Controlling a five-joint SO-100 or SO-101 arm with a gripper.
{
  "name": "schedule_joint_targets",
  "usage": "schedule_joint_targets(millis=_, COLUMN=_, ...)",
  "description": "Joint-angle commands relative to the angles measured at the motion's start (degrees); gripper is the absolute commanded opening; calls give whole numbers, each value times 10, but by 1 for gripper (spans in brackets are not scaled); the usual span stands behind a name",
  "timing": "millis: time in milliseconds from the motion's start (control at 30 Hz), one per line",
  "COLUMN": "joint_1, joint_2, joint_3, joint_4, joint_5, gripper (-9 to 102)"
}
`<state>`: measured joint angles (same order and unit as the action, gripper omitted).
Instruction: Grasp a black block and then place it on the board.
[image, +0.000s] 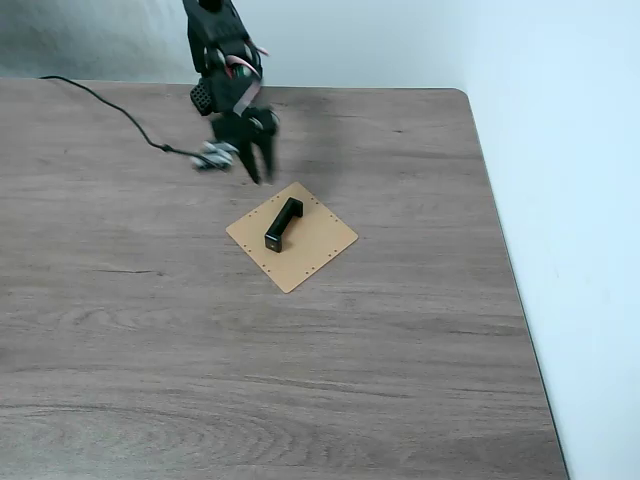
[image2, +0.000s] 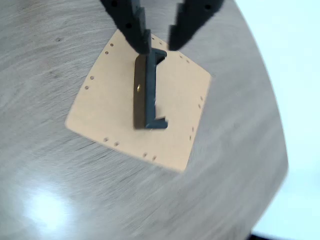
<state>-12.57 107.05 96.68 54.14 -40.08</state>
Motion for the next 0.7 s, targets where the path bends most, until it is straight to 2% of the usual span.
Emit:
schedule_joint_targets(millis=0, joint_1=22, joint_2=87, joint_3=62, joint_4=-28, joint_5=37, gripper=0)
schedule_joint_targets(millis=233, joint_1=79, joint_2=229, joint_3=252, joint_4=-126, joint_5=236, gripper=0)
schedule_joint_targets(millis=500, joint_1=120, joint_2=374, joint_3=393, joint_4=-97, joint_5=321, gripper=0)
schedule_joint_targets(millis=600, joint_1=115, joint_2=422, joint_3=421, joint_4=-49, joint_5=342, gripper=0)
schedule_joint_targets(millis=667, joint_1=114, joint_2=453, joint_3=450, joint_4=-47, joint_5=350, gripper=0)
